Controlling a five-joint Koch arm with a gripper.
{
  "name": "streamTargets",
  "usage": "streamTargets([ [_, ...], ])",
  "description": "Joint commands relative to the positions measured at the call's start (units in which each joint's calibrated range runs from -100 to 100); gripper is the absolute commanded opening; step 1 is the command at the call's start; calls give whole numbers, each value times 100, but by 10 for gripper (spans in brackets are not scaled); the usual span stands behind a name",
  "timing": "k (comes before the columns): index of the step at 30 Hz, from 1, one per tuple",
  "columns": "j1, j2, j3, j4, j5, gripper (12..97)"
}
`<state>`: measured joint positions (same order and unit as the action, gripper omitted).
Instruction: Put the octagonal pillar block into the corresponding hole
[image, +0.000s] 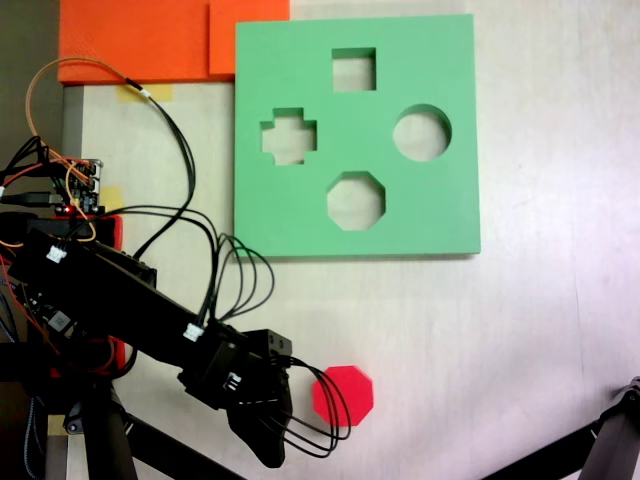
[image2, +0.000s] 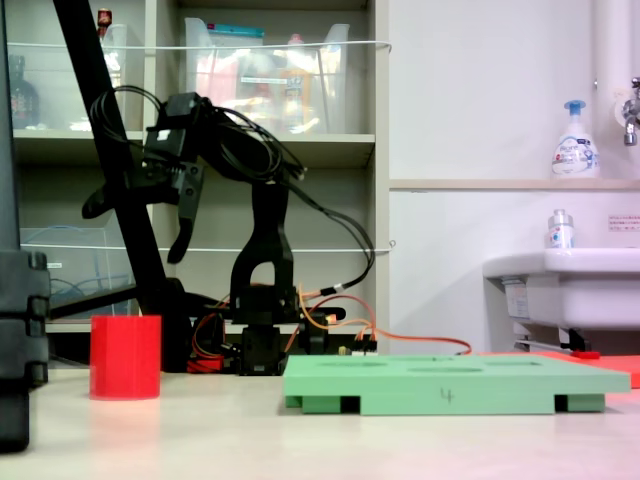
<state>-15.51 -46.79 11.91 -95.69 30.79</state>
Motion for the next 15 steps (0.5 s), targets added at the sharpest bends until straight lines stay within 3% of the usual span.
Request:
streamTargets([
  [1, -10, 42, 205, -431, -44, 770],
  [15, 581, 1424, 1571, -431, 327, 768],
])
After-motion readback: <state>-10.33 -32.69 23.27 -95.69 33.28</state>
